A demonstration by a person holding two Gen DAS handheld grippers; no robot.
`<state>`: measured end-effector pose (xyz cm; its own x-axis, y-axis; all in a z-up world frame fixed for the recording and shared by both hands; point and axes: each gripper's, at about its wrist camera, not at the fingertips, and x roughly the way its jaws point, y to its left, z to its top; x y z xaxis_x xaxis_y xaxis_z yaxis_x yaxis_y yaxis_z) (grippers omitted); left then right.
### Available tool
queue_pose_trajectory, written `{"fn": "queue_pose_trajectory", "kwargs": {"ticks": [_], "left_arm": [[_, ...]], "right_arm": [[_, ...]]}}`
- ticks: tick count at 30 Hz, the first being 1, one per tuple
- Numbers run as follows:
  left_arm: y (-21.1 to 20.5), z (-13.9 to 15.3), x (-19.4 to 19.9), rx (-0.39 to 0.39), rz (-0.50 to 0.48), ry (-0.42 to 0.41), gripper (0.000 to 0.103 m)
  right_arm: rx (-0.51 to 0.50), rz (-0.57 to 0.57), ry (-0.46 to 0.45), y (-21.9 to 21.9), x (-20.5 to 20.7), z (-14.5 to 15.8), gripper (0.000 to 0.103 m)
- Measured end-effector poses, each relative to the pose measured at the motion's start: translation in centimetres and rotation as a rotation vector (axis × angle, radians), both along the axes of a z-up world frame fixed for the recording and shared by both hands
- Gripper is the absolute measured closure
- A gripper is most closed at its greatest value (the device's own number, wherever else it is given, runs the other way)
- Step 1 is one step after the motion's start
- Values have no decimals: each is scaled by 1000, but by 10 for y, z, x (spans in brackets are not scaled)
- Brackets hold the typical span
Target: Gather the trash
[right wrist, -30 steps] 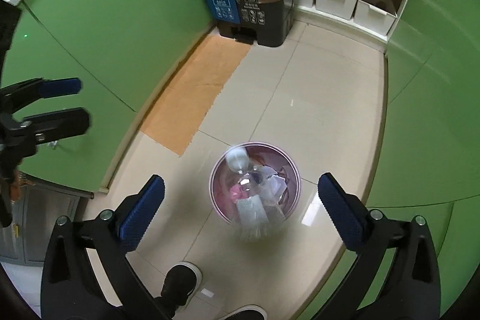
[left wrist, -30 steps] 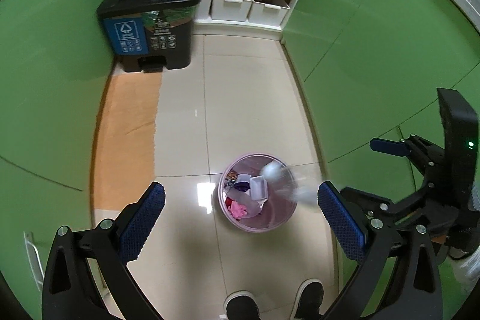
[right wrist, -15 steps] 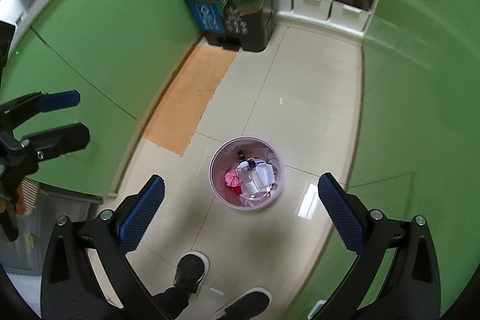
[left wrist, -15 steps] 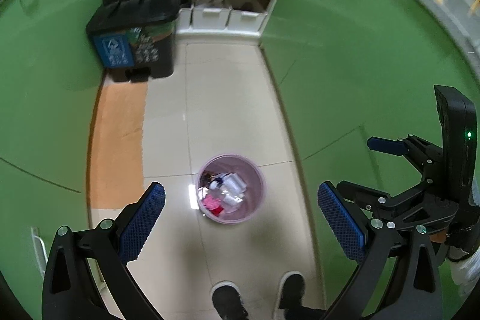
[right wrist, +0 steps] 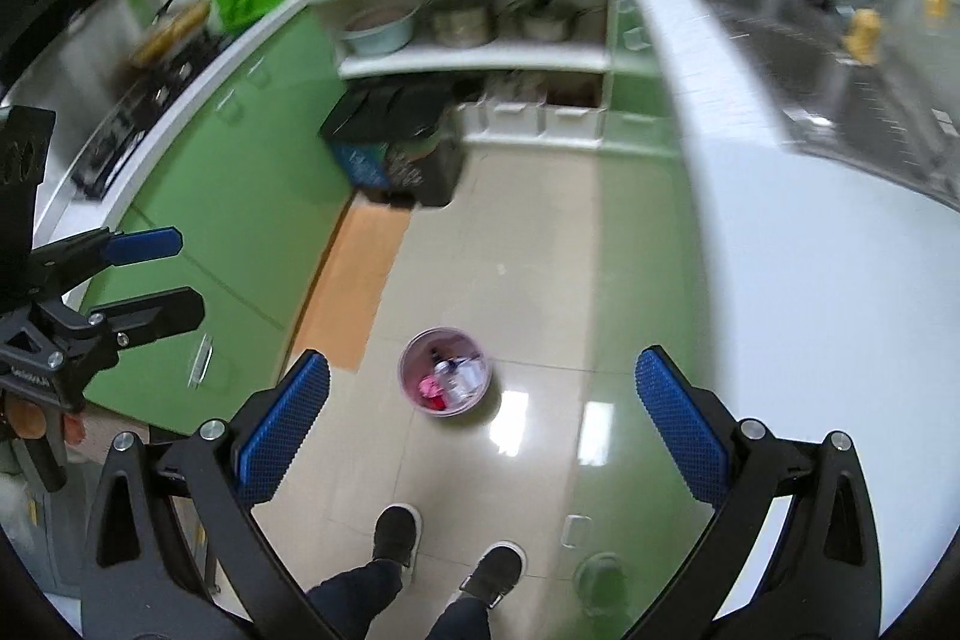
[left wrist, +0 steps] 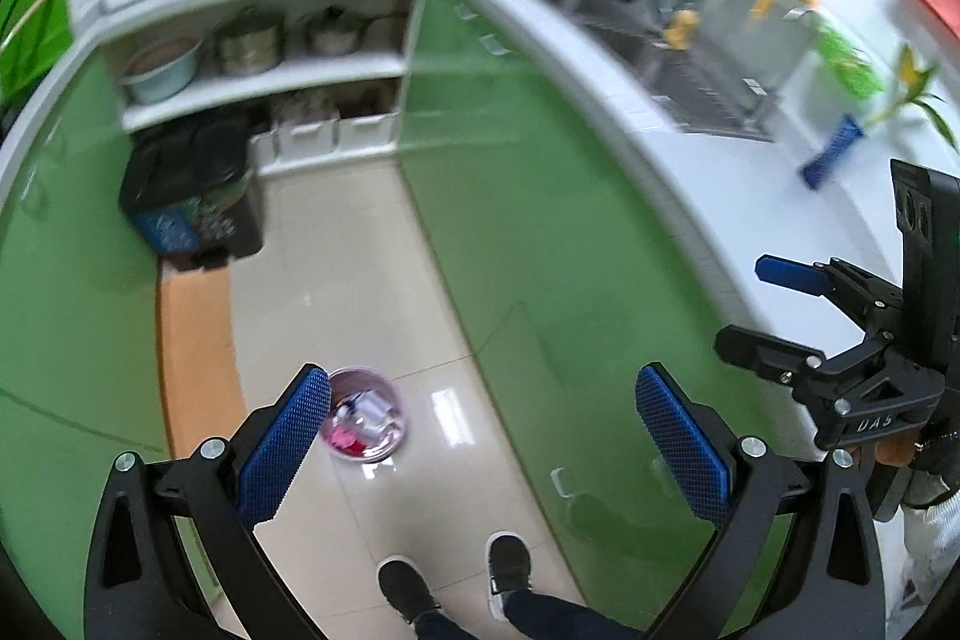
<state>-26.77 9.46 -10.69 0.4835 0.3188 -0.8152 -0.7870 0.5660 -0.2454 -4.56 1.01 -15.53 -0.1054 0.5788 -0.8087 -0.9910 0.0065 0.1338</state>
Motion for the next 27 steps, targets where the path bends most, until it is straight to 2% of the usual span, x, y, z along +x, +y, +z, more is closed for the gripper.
{"fn": "queue_pose_trajectory", "kwargs": {"ticks": [6,12,19,27], "left_arm": [[-20,41,42,36,-139,-17,5],[-30,71,86,82,-332,-44,5],[-39,93,123,123,-533,-71,5],[-60,108,161,151,-686,-79,5]], "right_arm": [[41,-175,-20,-67,51,44,3],[95,-401,-33,-133,88,77,3],[149,-632,-49,-190,103,100,3],[167,-758,-60,-227,112,113,3]]}}
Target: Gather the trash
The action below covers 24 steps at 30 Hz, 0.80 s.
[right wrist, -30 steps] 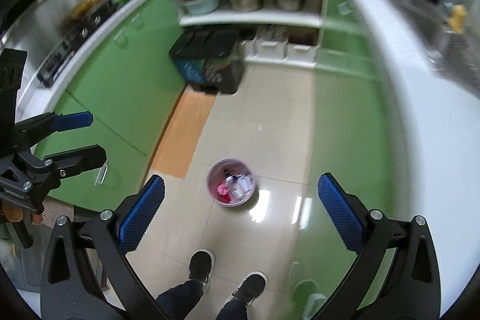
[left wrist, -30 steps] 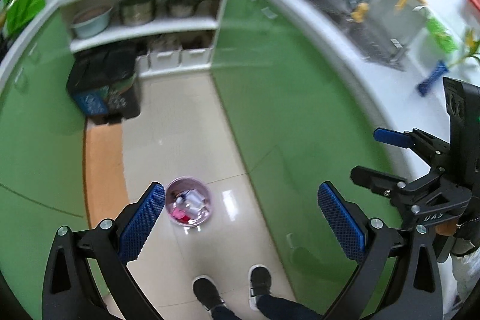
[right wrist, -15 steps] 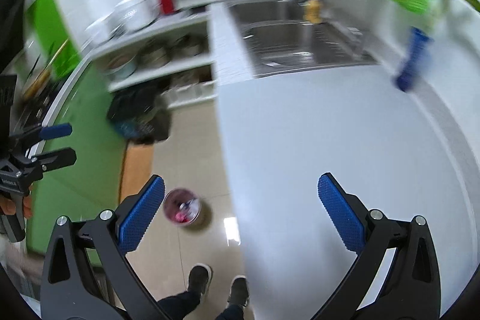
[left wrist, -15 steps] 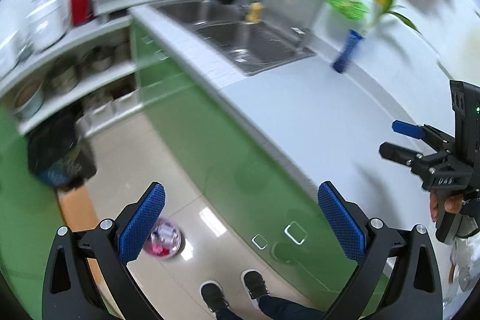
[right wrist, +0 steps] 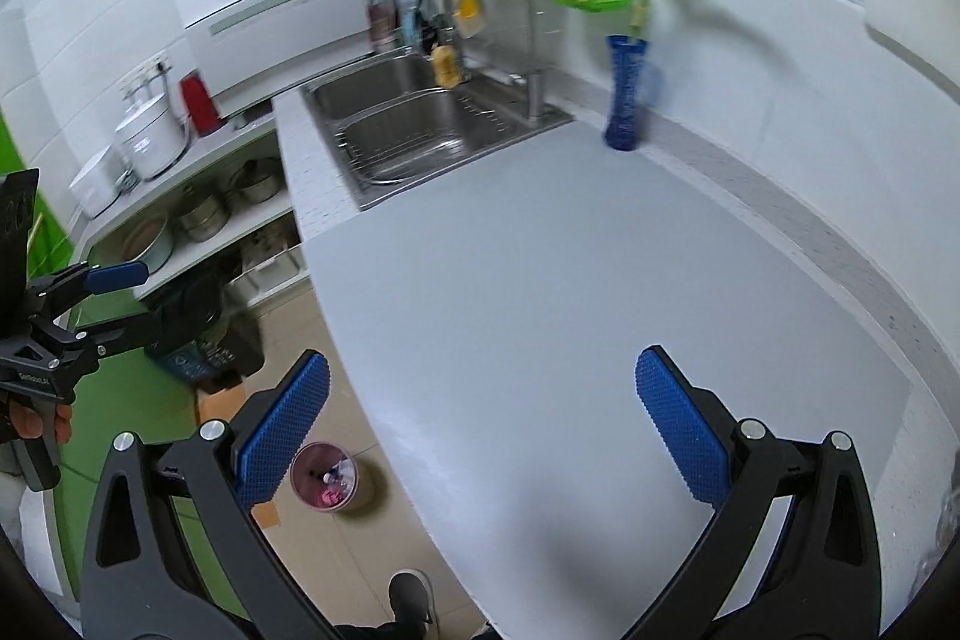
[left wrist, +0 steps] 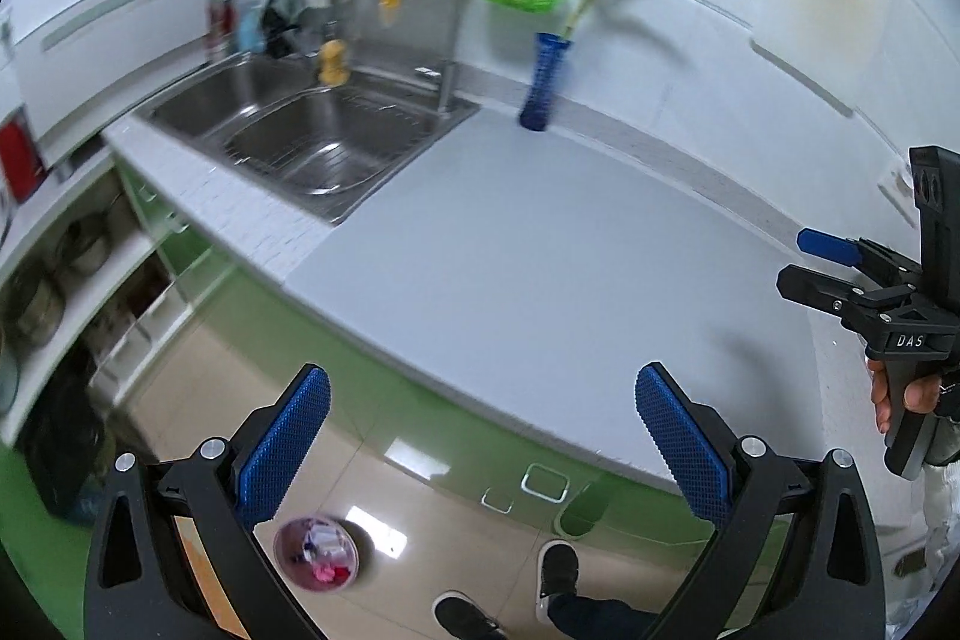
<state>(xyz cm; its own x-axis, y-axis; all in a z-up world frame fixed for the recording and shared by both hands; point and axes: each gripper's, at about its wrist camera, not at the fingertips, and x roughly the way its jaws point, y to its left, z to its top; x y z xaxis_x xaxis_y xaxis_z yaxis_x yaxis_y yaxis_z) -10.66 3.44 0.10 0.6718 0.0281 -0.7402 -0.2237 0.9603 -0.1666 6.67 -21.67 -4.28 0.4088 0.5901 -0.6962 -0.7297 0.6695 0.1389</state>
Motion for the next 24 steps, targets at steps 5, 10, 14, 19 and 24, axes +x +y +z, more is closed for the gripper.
{"fn": "queue_pose_trajectory", "kwargs": {"ticks": [5,10,14,19,24], "left_arm": [[-16,7,22,17,-36,-22,5],[-31,12,47,39,-52,-22,5],[-36,18,58,55,-37,-22,5],[-39,26,65,71,-32,-36,5],[-40,29,71,80,-33,-39,5]], "right_arm": [[16,-31,-8,-20,12,6,3],[38,-32,-15,-37,28,12,3],[54,-19,-12,-41,40,15,3],[52,2,-14,-40,47,16,3],[58,12,-16,-40,50,19,3]]}}
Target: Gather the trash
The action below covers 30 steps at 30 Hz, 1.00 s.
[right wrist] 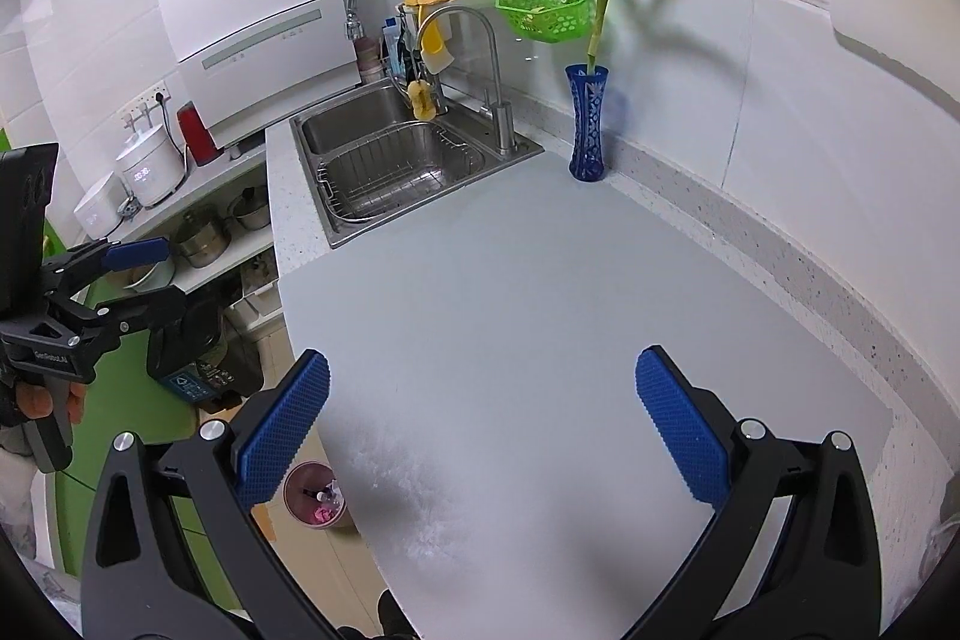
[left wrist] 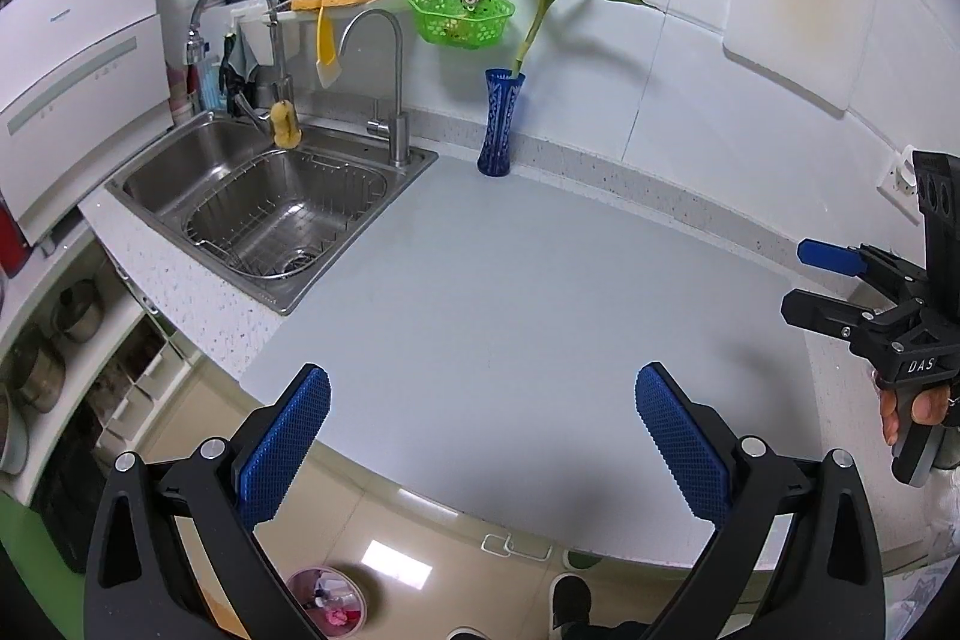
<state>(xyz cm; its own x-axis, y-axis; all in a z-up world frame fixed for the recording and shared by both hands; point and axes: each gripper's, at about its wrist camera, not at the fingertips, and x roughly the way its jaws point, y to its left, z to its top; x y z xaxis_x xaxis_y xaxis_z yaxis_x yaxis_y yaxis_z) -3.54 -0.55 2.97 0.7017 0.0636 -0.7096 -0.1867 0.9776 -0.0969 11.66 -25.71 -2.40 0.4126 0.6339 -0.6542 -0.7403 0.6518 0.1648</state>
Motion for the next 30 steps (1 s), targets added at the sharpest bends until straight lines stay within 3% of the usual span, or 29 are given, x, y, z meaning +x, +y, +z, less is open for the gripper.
{"fn": "queue_pose_trajectory", "kwargs": {"ticks": [13,23,30], "left_arm": [[4,-7,11,-16,16,31,5],[13,-12,18,-138,5,38,5],[6,-11,19,-44,52,32,5]], "right_arm": [[3,-3,6,3,2,1,3],[-5,-8,15,4,4,-1,3],[-6,-8,19,5,3,-2,3]]}}
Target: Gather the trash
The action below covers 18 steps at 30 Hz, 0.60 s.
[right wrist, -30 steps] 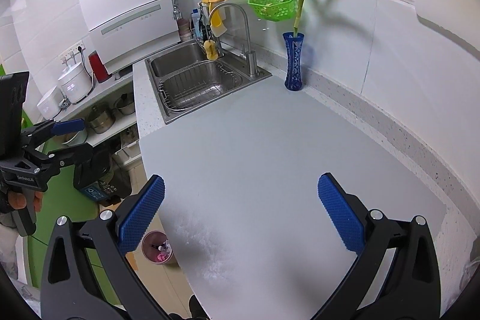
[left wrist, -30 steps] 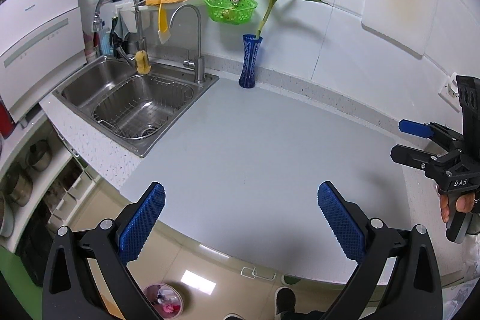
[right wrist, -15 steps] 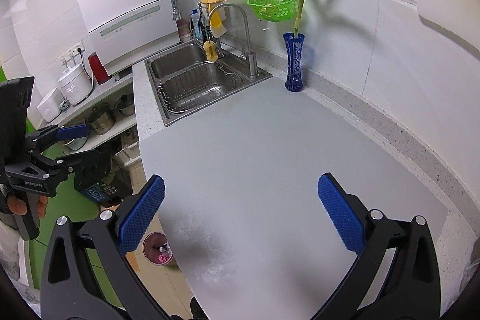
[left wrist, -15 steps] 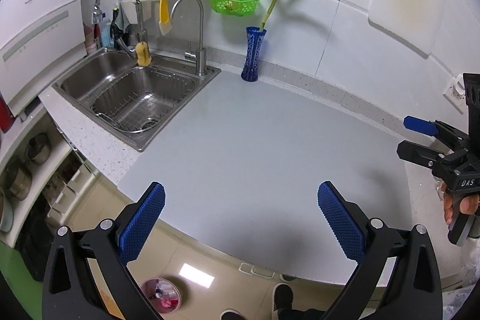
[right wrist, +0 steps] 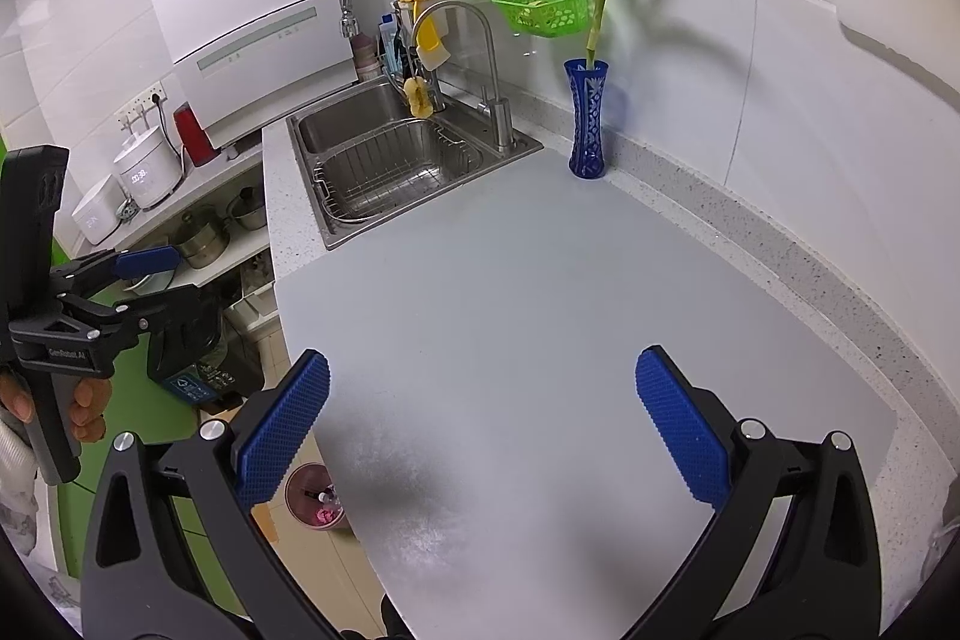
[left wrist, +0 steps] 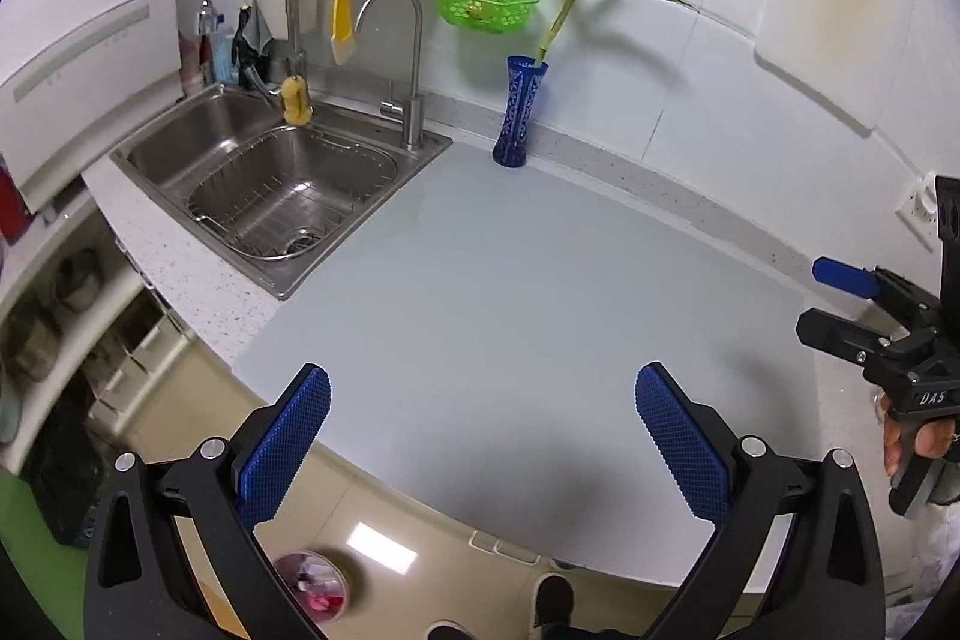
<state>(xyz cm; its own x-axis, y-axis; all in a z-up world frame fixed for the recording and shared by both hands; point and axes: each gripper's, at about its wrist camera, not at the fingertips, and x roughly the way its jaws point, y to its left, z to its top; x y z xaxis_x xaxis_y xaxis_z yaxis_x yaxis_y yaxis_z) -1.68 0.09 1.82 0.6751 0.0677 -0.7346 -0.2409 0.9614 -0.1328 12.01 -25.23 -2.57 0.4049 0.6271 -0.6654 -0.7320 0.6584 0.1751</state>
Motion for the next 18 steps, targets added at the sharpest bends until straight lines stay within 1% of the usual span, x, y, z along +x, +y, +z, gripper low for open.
{"fn": "queue_pose_trajectory", "kwargs": {"ticks": [6,18], "left_arm": [[-3,-1,2,14,-17,13,5],[-3,0,-2,37,-9,10,5]], "right_arm": [[-4,5,5,2,0,-2,3],[-9,9,4,5,1,-3,3]]}}
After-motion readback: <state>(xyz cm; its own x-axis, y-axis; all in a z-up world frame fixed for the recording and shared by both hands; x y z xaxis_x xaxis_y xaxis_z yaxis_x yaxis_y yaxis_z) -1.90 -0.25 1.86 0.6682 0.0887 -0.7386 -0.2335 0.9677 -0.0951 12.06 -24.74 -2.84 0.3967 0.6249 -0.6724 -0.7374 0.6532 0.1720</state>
